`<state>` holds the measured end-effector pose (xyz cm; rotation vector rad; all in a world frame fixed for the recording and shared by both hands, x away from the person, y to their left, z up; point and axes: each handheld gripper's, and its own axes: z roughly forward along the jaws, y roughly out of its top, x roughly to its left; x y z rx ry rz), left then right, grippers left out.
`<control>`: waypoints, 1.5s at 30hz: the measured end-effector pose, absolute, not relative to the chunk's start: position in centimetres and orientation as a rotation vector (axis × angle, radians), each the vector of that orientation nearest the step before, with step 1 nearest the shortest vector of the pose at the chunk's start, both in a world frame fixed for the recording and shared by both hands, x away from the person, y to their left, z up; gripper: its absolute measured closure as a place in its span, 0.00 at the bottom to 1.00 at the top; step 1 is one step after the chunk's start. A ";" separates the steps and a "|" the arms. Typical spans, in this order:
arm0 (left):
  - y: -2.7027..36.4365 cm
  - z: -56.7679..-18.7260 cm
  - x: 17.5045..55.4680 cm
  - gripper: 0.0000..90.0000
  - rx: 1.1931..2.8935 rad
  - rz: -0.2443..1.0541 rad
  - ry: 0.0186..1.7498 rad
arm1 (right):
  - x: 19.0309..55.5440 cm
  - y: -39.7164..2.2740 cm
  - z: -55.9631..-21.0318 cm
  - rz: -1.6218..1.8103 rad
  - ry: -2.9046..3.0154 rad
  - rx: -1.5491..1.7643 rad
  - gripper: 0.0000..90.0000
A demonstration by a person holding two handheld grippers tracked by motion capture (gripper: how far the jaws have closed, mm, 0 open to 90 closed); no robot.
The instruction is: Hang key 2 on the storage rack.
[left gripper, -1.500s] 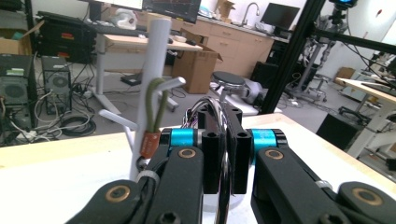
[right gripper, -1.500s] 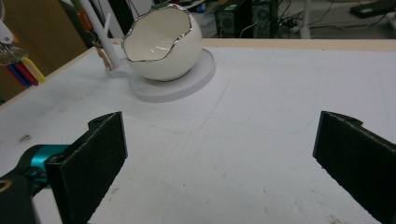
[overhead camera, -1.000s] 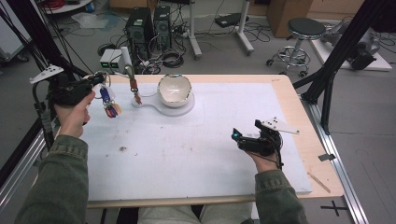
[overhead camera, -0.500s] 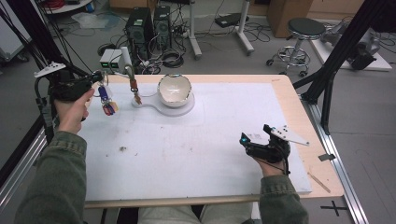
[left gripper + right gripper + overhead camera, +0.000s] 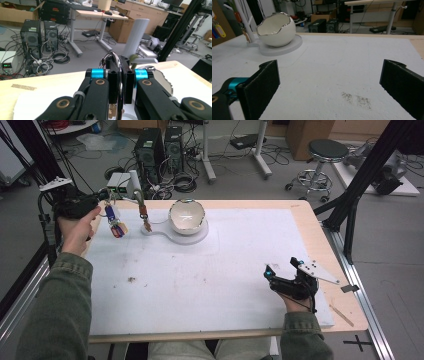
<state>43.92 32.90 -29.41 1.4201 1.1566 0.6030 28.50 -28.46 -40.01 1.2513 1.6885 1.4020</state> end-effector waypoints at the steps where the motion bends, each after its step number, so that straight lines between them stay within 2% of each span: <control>1: 32.9 -29.4 44.1 0.96 1.420 0.605 1.160 | 28.4 -28.5 -40.0 1.401 1.676 1.258 0.02; 16: 32.8 -30.5 46.4 0.96 1.346 0.565 1.236 | 28.2 -29.0 -40.1 1.404 1.648 1.259 0.02; 45: 29.0 -32.1 48.3 0.96 1.434 0.525 1.216 | 28.2 -29.2 -40.2 1.416 1.636 1.258 0.02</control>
